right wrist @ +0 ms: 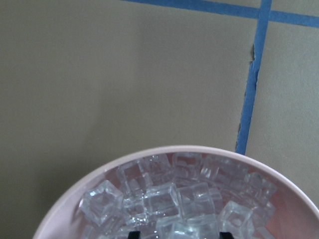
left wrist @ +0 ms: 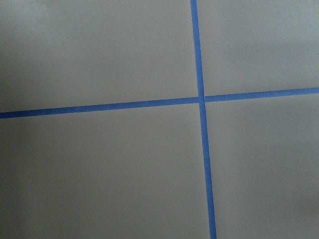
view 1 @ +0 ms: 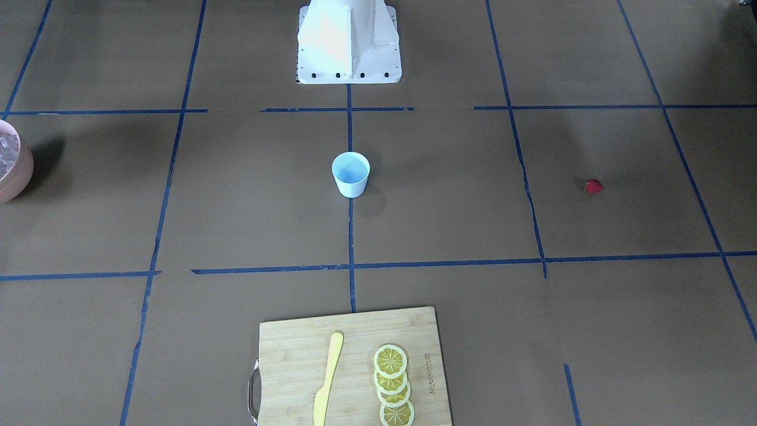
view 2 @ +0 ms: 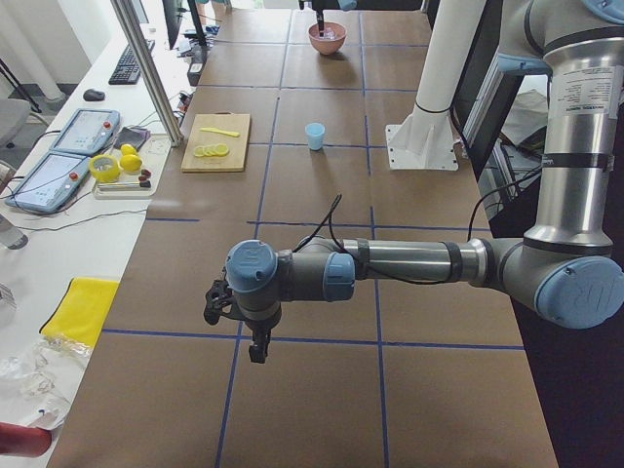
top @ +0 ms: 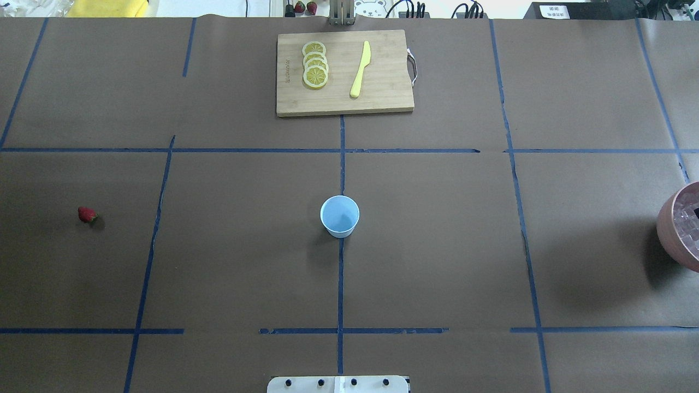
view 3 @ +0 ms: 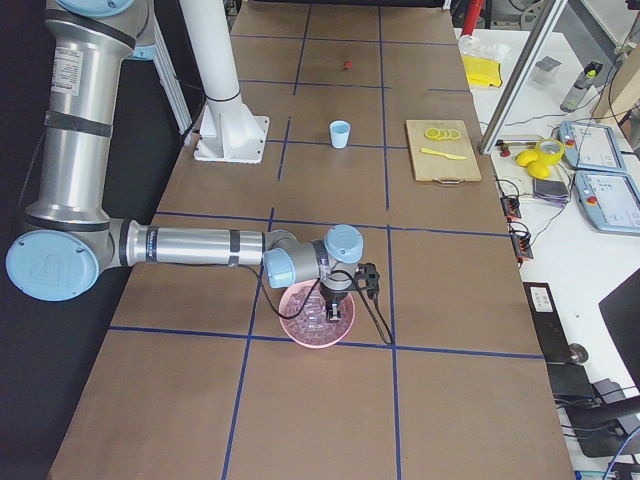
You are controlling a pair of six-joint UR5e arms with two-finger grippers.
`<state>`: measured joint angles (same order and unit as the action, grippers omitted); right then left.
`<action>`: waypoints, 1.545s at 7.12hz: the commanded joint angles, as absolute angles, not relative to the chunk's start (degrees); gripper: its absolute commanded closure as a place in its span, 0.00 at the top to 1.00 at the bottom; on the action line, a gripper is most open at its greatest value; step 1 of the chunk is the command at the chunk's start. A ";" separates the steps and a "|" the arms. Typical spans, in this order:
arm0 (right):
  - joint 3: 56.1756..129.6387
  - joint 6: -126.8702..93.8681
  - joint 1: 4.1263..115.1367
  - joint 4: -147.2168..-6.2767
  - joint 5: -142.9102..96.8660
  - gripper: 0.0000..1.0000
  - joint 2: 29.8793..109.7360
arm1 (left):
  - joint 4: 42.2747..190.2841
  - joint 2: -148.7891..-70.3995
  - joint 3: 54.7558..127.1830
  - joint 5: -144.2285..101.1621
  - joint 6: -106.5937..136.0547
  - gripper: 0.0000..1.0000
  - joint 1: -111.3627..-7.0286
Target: Put ice and strawberries in cup
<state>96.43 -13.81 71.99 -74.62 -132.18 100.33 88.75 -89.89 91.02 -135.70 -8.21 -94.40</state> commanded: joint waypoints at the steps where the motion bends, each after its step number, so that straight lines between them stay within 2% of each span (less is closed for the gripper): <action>1: 96.50 -13.71 71.98 -74.62 -132.19 0.59 100.37 | 88.68 -89.74 91.40 -135.70 -8.17 1.00 -94.39; 6: 96.33 -13.36 71.89 -74.62 -132.19 0.59 100.55 | 88.68 -89.74 91.49 -135.70 -8.09 1.00 -94.39; 7: 96.33 -13.27 71.89 -74.62 -132.19 0.51 100.46 | 88.68 -89.74 91.49 -135.70 -8.09 1.00 -94.39; 8: 96.33 -13.18 71.89 -74.62 -132.19 0.29 100.46 | 88.68 -89.74 91.49 -135.70 -8.09 1.00 -94.48; 9: 96.50 -13.10 71.89 -74.62 -132.19 0.15 100.46 | 88.68 -89.74 91.49 -135.70 -8.09 1.00 -94.40; 10: 96.59 -13.10 71.89 -74.53 -132.19 0.05 100.46 | 88.68 -89.74 91.58 -135.70 -8.09 1.00 -94.48; 11: 97.03 -13.10 71.98 -74.53 -132.19 0.02 100.37 | 88.59 -89.74 91.84 -135.70 -8.00 1.00 -94.40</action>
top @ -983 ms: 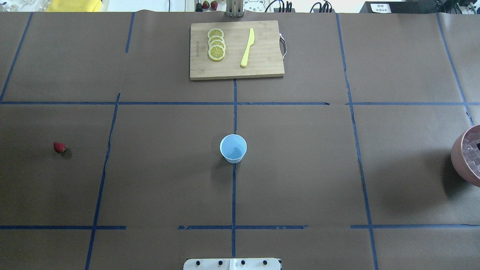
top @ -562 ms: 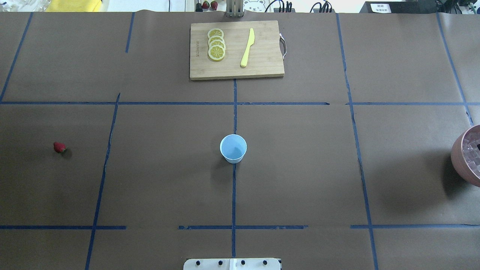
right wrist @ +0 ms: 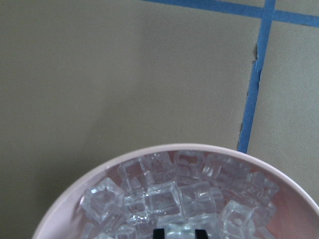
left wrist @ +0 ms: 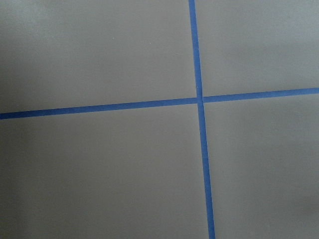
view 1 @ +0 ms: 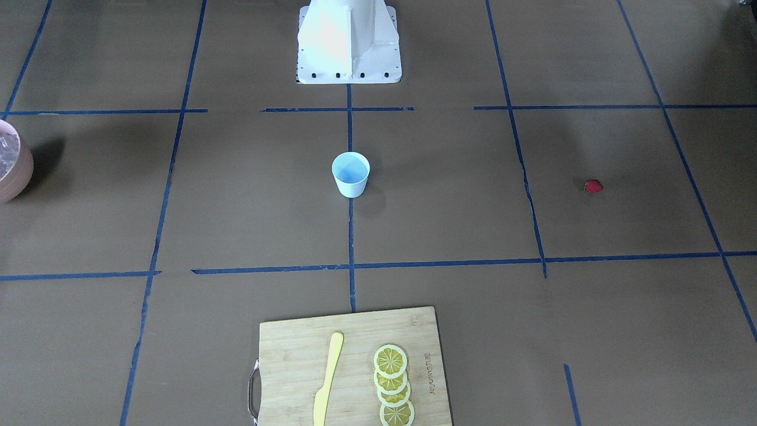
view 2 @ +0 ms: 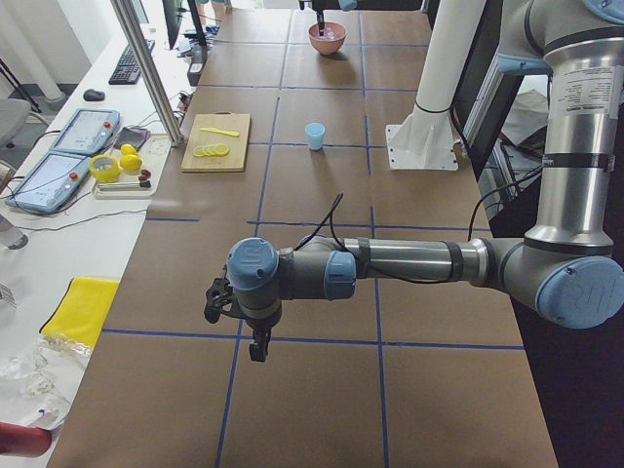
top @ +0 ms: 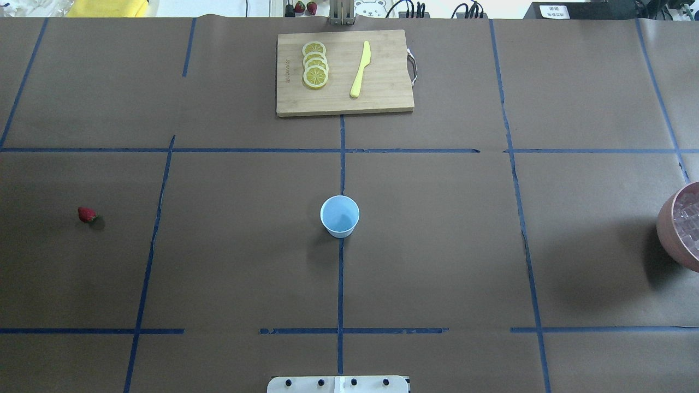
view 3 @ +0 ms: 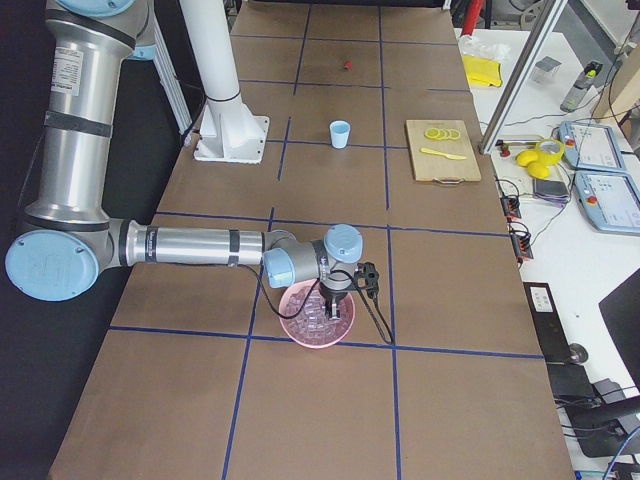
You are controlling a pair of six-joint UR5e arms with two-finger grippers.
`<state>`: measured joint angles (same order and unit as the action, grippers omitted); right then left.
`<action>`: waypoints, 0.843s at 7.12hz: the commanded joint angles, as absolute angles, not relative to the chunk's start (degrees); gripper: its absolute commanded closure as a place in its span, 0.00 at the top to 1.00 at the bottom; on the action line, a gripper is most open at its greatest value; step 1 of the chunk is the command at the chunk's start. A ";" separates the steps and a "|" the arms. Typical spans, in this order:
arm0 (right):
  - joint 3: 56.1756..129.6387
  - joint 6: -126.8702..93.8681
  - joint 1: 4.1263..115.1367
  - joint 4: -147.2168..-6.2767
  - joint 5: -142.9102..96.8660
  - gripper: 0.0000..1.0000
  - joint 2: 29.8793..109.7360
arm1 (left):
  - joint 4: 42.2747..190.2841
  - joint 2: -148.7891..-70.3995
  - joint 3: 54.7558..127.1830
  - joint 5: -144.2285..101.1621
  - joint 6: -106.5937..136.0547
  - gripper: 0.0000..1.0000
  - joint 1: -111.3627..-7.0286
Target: Put ice and strawberries in cup
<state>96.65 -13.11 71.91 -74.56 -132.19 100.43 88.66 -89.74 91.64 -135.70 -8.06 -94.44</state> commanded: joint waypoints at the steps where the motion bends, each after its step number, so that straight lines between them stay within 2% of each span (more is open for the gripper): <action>1: 99.55 -13.01 72.16 -74.88 -132.19 0.02 100.72 | 88.59 -89.74 91.85 -135.79 -8.00 1.00 -94.48; 4: 106.07 -12.92 75.31 -75.67 -133.15 0.01 101.34 | 88.59 -89.39 92.19 -135.79 -8.00 1.00 -94.48; 5: 109.13 -12.92 75.84 -80.46 -134.37 0.01 99.60 | 88.51 -89.30 92.28 -135.79 -8.00 1.00 -94.48; 6: 112.29 -13.09 76.02 -89.82 -134.56 0.01 93.49 | 88.51 -89.30 92.20 -135.79 -8.00 1.00 -94.48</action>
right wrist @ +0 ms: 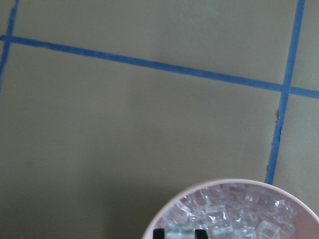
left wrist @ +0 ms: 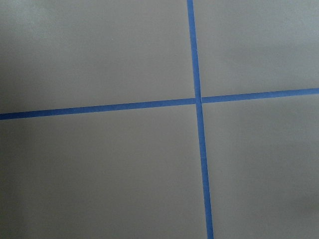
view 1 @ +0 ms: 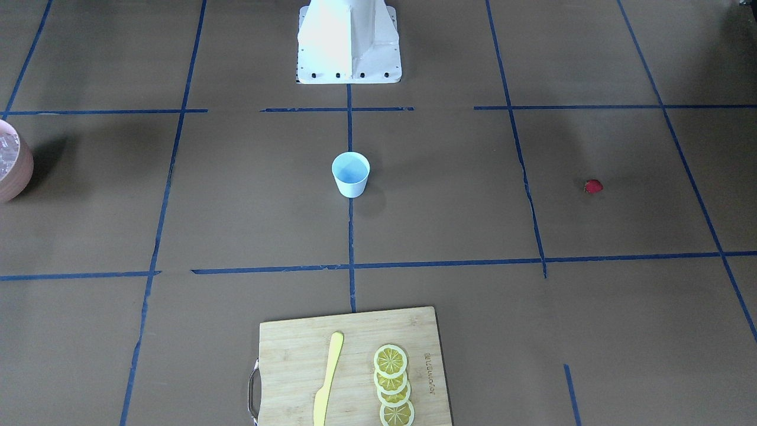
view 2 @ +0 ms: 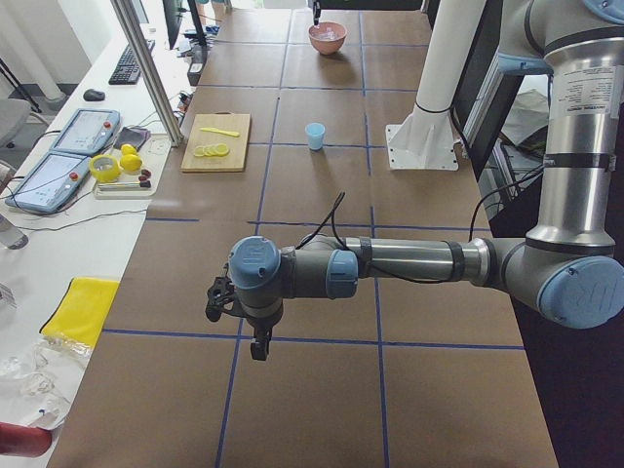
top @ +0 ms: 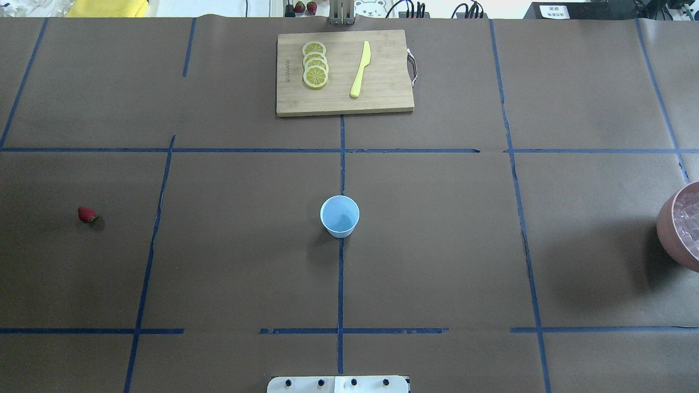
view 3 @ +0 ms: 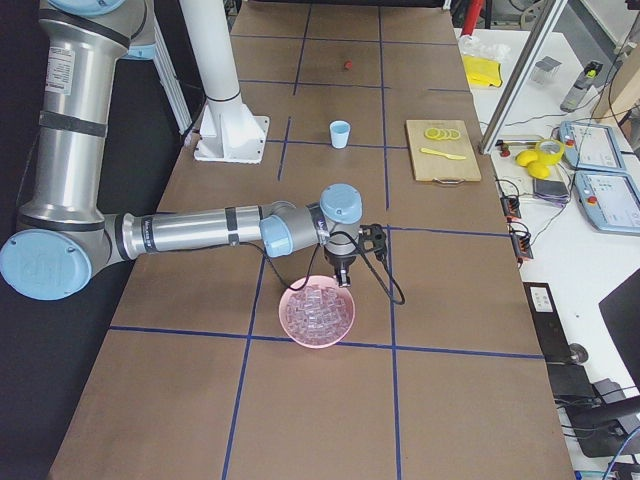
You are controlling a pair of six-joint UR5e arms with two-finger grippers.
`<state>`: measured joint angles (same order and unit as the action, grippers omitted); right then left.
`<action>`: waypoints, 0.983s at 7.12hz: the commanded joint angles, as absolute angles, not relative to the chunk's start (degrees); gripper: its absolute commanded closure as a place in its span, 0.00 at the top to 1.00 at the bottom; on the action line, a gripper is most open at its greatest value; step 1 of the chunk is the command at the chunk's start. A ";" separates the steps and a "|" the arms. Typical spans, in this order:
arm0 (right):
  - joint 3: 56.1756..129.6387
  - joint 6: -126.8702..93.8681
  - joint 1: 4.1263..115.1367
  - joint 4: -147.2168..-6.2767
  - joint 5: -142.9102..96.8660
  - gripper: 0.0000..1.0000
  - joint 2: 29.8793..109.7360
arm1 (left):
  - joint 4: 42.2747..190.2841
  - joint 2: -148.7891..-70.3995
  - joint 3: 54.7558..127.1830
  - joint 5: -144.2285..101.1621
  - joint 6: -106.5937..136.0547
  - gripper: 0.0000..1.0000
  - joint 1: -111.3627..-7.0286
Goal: Put ice and strawberries in cup
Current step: 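Carry the ice cube with the right gripper over the light-blue cup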
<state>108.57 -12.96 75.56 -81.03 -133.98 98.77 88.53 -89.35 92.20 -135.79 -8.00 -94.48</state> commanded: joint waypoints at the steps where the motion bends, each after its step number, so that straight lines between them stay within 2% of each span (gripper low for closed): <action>1: 113.54 -13.53 75.94 -97.57 -134.56 0.01 86.82 | 88.42 -89.30 92.20 -135.79 -8.00 1.00 -94.48; 4: 112.24 -26.21 64.65 -103.10 -134.21 0.01 69.40 | 88.50 -89.38 92.11 -135.79 -7.74 1.00 -94.39; 7: 112.06 -46.78 47.87 -103.01 -125.63 0.01 57.95 | 88.59 -89.38 92.11 -135.79 -7.82 1.00 -94.39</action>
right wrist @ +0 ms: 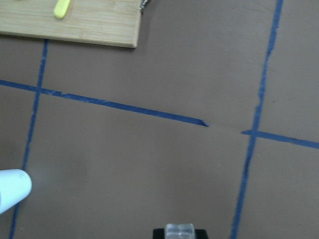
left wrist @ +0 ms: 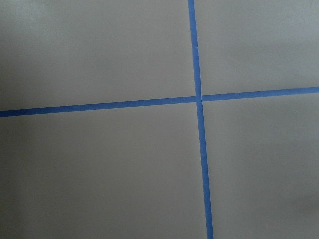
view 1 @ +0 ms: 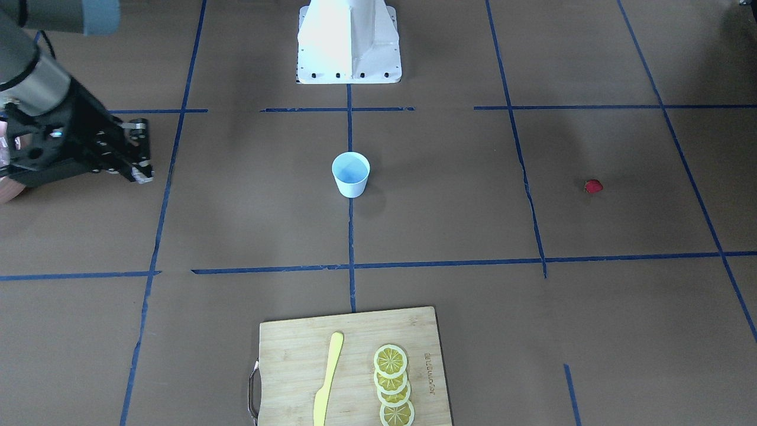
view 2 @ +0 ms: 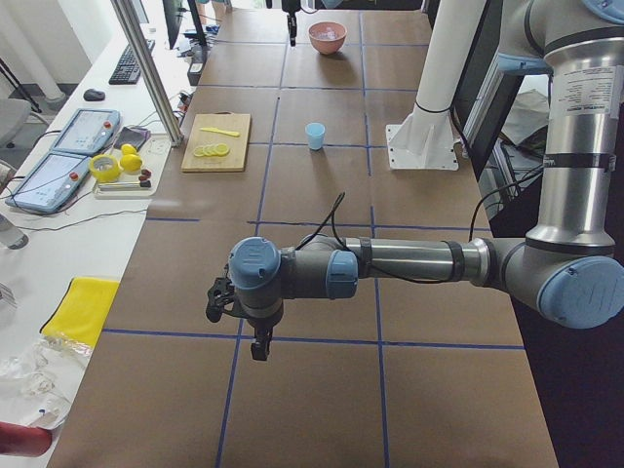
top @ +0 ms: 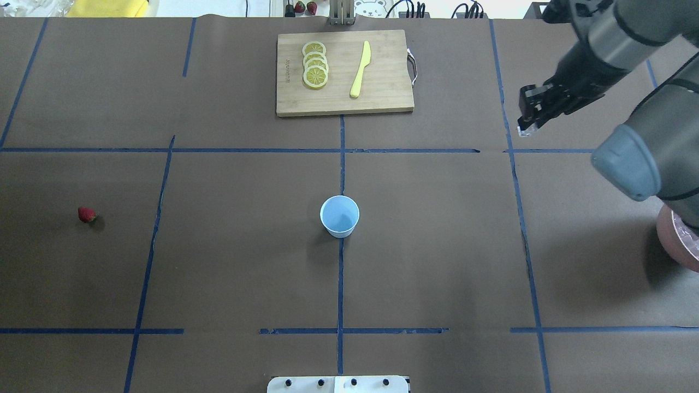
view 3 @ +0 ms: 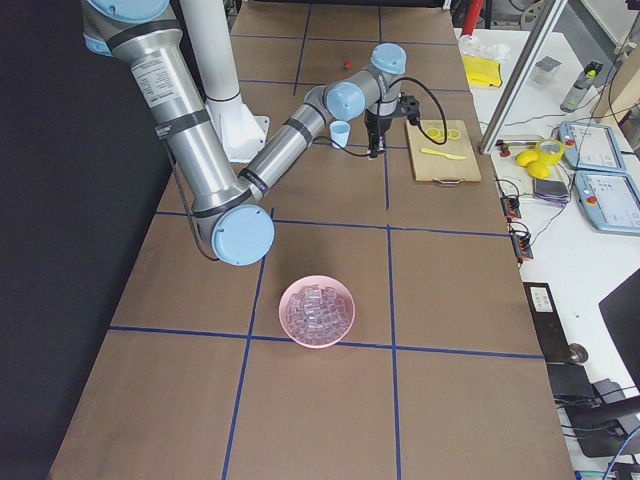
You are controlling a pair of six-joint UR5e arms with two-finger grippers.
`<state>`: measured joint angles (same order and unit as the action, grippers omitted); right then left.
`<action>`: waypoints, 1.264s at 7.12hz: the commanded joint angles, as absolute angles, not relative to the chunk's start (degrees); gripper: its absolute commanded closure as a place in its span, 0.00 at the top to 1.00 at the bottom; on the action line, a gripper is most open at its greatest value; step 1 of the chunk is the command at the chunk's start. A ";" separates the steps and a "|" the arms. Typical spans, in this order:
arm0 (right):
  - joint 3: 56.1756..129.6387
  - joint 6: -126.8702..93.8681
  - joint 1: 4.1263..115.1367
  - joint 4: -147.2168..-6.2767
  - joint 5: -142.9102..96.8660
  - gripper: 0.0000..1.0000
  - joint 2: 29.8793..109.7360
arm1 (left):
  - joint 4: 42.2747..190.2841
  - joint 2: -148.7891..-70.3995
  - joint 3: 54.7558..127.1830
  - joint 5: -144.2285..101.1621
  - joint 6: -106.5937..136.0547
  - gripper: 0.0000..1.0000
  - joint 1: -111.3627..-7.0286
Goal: Put ice and strawberries in cup
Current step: 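Carry the ice cube with the right gripper over the light-blue cup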
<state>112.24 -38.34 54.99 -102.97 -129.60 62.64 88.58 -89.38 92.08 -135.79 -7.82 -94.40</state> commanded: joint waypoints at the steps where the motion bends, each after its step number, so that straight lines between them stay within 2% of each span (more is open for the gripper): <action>1: 110.41 -52.85 43.03 -102.92 -120.72 0.01 53.40 | 88.59 -89.38 92.11 -135.79 -7.82 1.00 -94.39; 3: 104.62 -61.57 34.76 -102.92 -114.21 0.01 46.09 | 88.51 -89.38 92.02 -135.79 -7.73 1.00 -94.39; 5: 99.52 -65.73 29.90 -102.74 -109.79 0.02 42.03 | 88.51 -89.38 91.93 -135.79 -7.73 1.00 -94.31; 9: 92.91 -65.92 28.48 -100.21 -106.79 0.03 39.64 | 88.51 -89.38 91.93 -135.79 -7.73 1.00 -94.31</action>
<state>94.73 -65.81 28.68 -101.50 -107.39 39.90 88.51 -89.39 91.91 -135.79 -7.73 -94.31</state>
